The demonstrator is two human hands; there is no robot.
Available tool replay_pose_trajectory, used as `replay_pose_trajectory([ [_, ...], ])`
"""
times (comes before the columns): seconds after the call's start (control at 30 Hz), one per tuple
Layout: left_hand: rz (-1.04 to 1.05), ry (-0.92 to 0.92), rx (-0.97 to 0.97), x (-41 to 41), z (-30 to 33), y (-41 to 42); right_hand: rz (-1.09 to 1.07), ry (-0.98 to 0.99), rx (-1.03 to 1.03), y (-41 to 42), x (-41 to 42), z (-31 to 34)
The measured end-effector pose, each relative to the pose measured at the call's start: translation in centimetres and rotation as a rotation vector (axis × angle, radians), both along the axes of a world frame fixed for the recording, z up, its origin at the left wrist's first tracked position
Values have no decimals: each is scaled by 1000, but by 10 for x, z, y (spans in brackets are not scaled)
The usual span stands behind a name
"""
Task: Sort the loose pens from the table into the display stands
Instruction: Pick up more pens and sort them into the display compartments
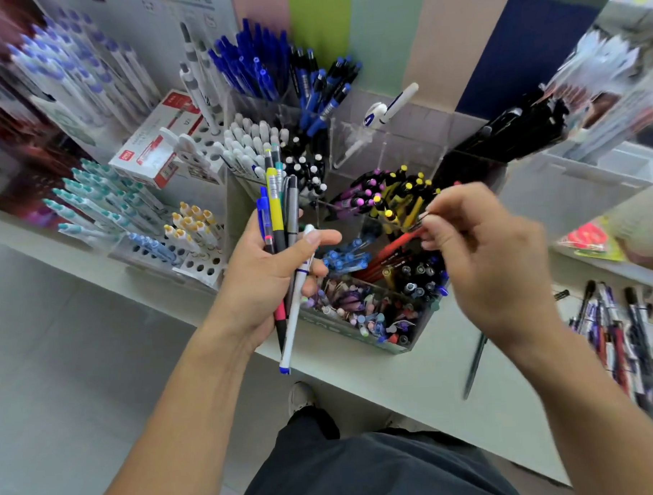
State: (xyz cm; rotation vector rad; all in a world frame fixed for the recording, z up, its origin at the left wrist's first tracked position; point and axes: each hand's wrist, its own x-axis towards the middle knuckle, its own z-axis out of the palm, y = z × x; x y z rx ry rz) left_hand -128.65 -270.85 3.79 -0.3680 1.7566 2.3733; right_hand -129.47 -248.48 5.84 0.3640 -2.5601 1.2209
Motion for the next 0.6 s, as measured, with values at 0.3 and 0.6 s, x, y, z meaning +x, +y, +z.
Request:
replay_pose_trajectory([
  [0.3, -32, -102, 167, 6, 2, 13, -94, -172, 599, -20, 2, -53],
  [0.6, -168, -76, 184, 12, 4, 14, 144, -643, -383, -34, 0, 14],
])
